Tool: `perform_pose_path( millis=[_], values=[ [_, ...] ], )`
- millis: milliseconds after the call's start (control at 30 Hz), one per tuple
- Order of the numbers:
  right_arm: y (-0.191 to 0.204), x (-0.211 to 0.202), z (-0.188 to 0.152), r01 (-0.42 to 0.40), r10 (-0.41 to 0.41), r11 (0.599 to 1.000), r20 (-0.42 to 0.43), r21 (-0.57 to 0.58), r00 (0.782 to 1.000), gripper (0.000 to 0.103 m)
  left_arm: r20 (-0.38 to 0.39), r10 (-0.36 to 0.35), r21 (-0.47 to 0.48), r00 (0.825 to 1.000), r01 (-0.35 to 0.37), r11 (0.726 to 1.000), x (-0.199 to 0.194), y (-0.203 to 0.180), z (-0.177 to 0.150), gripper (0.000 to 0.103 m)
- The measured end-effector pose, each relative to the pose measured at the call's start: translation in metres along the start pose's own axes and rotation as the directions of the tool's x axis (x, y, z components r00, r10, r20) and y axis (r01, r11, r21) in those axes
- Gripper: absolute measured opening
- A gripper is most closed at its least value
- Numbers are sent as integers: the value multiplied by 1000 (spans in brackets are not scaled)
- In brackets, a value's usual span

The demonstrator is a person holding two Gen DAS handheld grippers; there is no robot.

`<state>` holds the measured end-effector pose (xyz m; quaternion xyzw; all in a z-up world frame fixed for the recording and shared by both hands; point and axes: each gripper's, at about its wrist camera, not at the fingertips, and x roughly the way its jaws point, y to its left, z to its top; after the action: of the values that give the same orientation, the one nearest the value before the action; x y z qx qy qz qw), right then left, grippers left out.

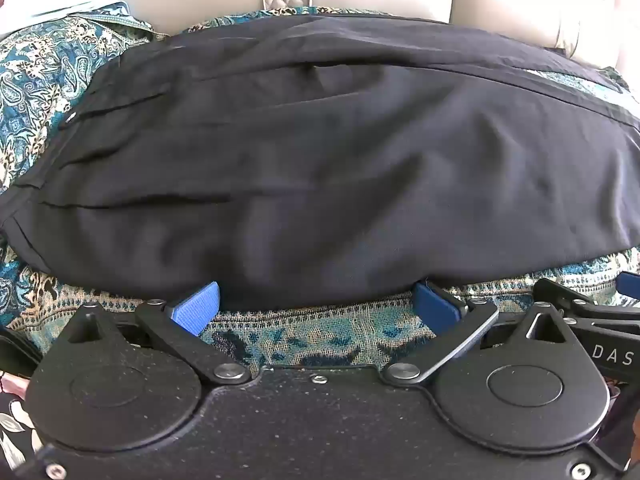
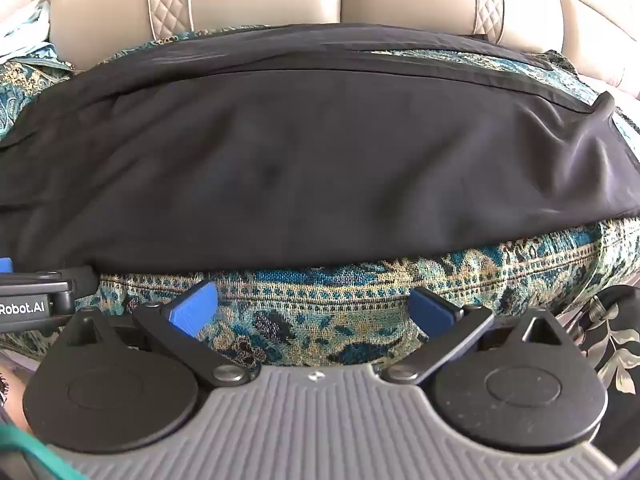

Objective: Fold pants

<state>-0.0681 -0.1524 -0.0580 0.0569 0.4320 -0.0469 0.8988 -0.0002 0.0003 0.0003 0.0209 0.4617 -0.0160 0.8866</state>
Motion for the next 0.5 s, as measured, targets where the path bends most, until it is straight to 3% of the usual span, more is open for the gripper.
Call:
perform_pose_path(
  millis=[500],
  values=[
    [0,0,-1,1,-1,1000,-7,-1,1000,103,3,6,4,1000,-6,1000,0,0,0,103]
  ],
)
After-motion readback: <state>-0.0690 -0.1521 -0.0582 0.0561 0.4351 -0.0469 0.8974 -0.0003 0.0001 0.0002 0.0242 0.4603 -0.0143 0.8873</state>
